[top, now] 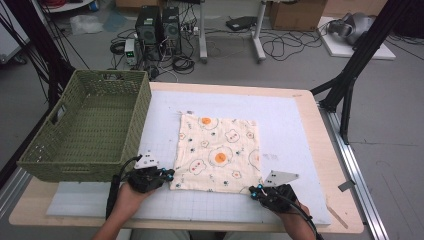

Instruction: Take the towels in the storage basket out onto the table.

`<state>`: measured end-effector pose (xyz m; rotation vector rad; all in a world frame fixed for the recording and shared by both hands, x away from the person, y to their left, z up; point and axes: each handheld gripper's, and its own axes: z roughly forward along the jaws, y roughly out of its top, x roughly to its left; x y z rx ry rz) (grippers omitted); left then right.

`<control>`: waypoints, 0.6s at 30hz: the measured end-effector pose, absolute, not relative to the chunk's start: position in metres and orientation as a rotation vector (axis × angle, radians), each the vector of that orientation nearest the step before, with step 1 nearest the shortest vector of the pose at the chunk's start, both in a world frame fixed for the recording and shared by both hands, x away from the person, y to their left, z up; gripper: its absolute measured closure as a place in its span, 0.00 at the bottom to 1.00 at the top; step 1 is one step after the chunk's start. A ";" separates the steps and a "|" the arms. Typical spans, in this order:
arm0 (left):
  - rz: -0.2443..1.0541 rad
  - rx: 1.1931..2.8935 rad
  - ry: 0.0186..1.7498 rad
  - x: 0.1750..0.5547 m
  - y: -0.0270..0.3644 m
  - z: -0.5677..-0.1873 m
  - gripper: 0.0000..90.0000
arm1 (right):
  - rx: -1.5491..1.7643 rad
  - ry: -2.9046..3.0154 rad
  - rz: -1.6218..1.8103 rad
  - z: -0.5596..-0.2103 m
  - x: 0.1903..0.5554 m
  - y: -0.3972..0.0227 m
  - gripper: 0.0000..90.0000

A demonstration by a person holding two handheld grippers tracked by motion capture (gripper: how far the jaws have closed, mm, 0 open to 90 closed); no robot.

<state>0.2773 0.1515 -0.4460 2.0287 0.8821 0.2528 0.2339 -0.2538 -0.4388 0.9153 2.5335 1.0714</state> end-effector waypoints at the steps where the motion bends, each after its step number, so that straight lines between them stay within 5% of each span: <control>1: 0.245 2.030 0.881 0.276 0.152 -0.446 0.96 | 0.912 2.538 1.078 -0.438 0.232 -0.254 0.98; 4: 0.209 2.028 0.874 0.274 0.156 -0.445 0.92 | 0.901 2.534 1.098 -0.435 0.227 -0.257 0.96; 7: 0.223 1.995 0.925 0.278 0.160 -0.444 0.67 | 0.973 2.448 1.088 -0.433 0.228 -0.262 0.71; 18: 0.407 1.855 0.998 0.336 0.140 -0.438 0.60 | 1.087 2.247 1.018 -0.435 0.260 -0.277 0.63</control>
